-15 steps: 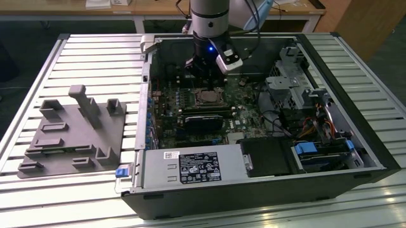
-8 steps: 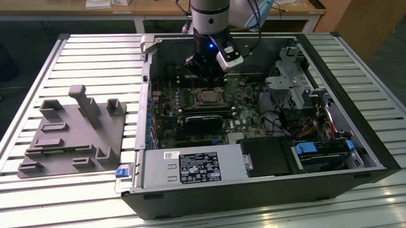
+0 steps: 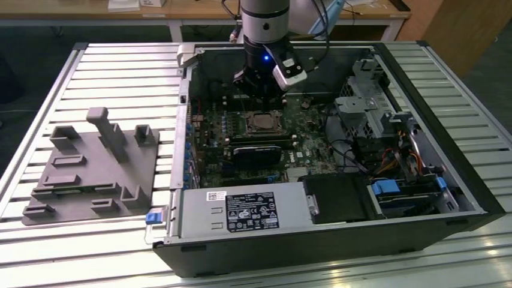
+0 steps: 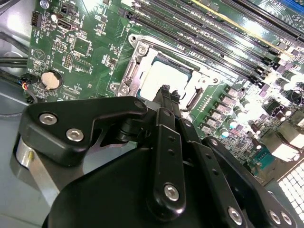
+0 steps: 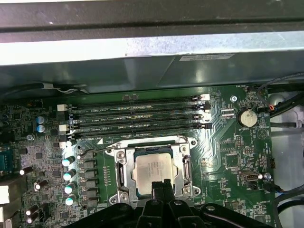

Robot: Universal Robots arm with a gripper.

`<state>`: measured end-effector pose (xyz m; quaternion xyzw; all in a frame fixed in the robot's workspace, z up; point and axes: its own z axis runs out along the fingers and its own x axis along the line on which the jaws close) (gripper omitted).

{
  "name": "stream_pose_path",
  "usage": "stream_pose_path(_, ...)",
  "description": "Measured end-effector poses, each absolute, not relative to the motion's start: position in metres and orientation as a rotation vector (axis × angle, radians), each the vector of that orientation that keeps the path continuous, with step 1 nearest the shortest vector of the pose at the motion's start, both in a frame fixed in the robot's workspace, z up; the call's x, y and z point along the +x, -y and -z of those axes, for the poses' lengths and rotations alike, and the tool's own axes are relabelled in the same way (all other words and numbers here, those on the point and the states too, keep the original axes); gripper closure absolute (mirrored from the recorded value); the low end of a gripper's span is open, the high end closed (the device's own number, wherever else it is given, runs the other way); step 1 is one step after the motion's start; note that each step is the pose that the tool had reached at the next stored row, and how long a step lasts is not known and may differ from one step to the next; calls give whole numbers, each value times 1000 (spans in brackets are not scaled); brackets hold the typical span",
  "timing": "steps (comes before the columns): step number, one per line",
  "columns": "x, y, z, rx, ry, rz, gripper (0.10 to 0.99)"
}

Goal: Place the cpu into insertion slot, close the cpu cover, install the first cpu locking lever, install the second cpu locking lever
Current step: 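Install the first cpu locking lever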

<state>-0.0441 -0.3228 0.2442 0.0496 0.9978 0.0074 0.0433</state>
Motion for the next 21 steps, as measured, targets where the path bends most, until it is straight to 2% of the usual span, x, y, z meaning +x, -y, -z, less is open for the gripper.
stream_pose_path(21,-92,323,-244,152,-3046,-23,980)
